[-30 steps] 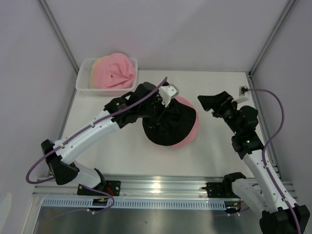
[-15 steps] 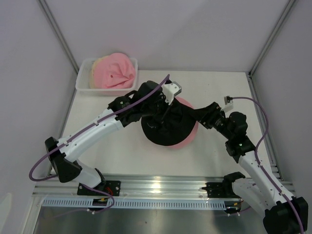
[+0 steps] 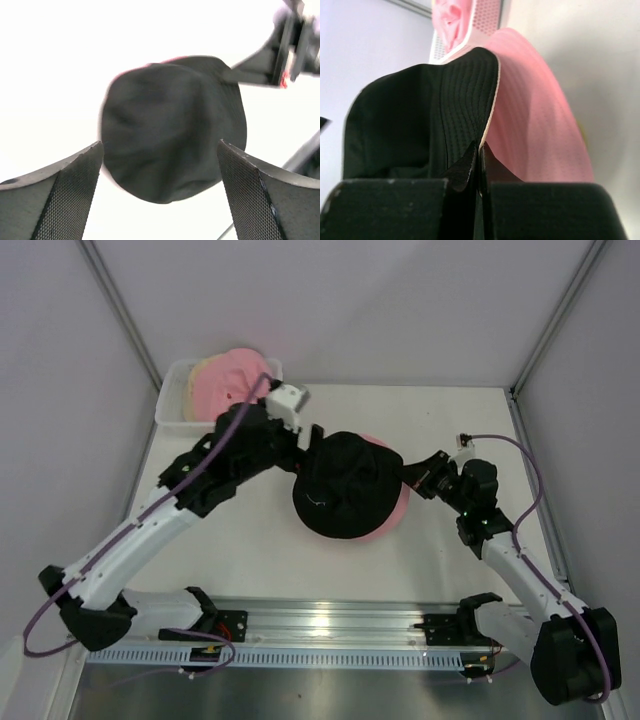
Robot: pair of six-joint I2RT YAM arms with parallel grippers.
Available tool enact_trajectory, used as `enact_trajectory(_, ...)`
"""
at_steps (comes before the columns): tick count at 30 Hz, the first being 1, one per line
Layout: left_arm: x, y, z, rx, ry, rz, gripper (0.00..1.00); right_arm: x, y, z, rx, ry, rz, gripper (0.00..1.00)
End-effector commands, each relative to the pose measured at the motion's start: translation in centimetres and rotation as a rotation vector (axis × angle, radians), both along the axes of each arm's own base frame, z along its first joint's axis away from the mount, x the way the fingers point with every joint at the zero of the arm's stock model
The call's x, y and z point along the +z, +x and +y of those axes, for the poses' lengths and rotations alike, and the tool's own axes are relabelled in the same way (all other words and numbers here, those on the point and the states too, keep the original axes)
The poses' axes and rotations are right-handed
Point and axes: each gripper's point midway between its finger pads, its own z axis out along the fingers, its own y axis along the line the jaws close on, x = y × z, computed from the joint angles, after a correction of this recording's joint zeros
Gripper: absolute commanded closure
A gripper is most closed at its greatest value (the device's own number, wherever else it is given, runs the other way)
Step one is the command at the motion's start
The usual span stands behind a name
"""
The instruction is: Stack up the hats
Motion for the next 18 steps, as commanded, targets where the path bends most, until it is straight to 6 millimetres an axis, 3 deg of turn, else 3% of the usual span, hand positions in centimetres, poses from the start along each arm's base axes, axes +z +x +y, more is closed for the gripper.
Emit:
enact_trajectory(1, 2.7, 1.7, 4.2, 0.156, -0.233, -0.019, 0.03, 0.1, 2.1, -1.9, -0.056, -0.061, -0.063, 1.00)
enact_trajectory(2, 2.8, 2.9, 6.3, 0.224, -0.285, -0.017, 0.03, 0.1, 2.3, -2.1, -0.055, -0.066, -0.070, 1.00)
enact_trajectory(3, 2.9, 3.1, 7.1, 0.263, -0.382, -0.011, 0.03, 0.0, 2.3, -2.2, -0.050, -0.074, -0.076, 1.00)
enact_trajectory(4, 0.7, 3.4, 7.9, 0.306, -0.400, 0.030, 0.03, -0.3, 2.3, -2.3, -0.043, -0.100, -0.091, 1.00)
enact_trajectory(5, 0.0, 4.4, 9.6, 0.379, -0.432, 0.037, 0.03, -0.4, 2.3, -2.3, -0.041, -0.116, -0.104, 1.00)
enact_trajectory(6, 0.4, 5.0, 10.1, 0.420, -0.517, 0.052, 0.03, -0.5, 2.3, -2.4, -0.044, -0.132, -0.112, 1.00)
enact_trajectory(7, -3.3, 5.1, 10.8, 0.472, -0.514, 0.120, 0.03, -1.2, 2.5, -2.8, -0.059, -0.164, -0.119, 1.00)
enact_trajectory(8, -4.0, 5.6, 11.6, 0.493, -0.549, 0.148, 0.04, -1.5, 2.6, -2.9, -0.066, -0.174, -0.126, 1.00)
enact_trajectory(9, -5.9, 5.6, 11.5, 0.514, -0.592, 0.217, 0.05, -1.8, 2.7, -3.1, -0.075, -0.182, -0.124, 1.00)
enact_trajectory(10, -5.2, 6.0, 11.2, 0.483, -0.649, 0.198, 0.05, -2.3, 2.7, -3.2, -0.083, -0.187, -0.117, 1.00)
enact_trajectory(12, -7.9, 5.6, 10.3, 0.454, -0.695, 0.283, 0.06, -3.7, 2.6, -3.2, -0.084, -0.176, -0.098, 1.00)
enact_trajectory(13, -7.3, 5.9, 9.8, 0.422, -0.734, 0.263, 0.07, -4.1, 2.7, -3.3, -0.097, -0.172, -0.088, 1.00)
enact_trajectory(14, -8.7, 5.8, 9.5, 0.421, -0.738, 0.298, 0.07, -5.4, 2.6, -3.4, -0.110, -0.161, -0.060, 1.00)
enact_trajectory(18, -10.9, 5.6, 7.9, 0.372, -0.797, 0.396, 0.09, -8.5, 2.7, -4.1, -0.165, -0.156, 0.017, 1.00)
